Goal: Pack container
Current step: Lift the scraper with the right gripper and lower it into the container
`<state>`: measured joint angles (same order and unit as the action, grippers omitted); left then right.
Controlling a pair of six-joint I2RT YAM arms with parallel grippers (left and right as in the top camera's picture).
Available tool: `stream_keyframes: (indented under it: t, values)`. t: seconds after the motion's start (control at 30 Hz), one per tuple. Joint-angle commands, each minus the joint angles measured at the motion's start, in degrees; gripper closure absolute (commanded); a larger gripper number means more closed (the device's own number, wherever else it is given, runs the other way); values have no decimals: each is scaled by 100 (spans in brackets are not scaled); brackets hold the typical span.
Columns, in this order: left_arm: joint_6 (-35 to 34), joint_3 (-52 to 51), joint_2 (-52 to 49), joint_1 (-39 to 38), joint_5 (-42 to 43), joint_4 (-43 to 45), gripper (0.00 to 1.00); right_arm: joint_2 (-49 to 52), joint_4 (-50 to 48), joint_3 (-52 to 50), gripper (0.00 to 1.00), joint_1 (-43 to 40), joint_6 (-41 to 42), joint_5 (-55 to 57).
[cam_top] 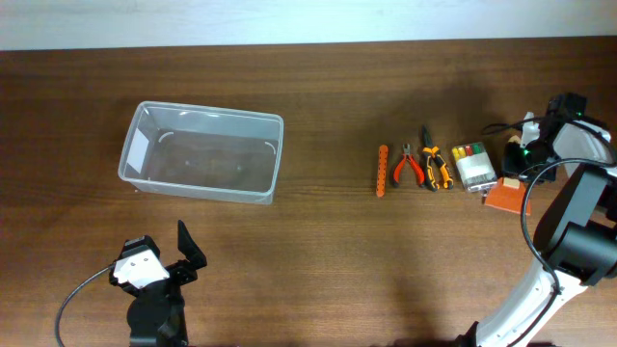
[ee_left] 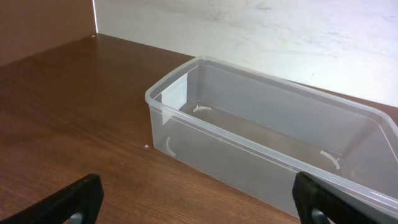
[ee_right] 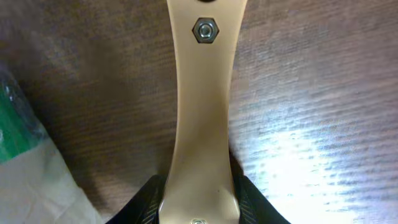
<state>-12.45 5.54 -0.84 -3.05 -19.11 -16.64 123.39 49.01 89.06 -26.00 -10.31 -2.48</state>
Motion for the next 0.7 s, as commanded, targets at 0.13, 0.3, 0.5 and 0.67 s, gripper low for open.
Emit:
stream_keyframes:
  t: [0.13, 0.3, 0.5, 0.67]
  values:
    - [50, -22, 28, -22, -22, -7, 1, -155, 643, 1276, 69, 26, 382, -612]
    - [50, -22, 28, -22, -22, -7, 1, -155, 1392, 2358, 70, 195, 485, -1047]
    - [50, -22, 28, -22, -22, -7, 1, -155, 2100, 3344, 71, 918, 680, -1110]
    - [50, -22, 28, -22, -20, -7, 1, -155, 2367, 3628, 71, 2006, 680, -1108]
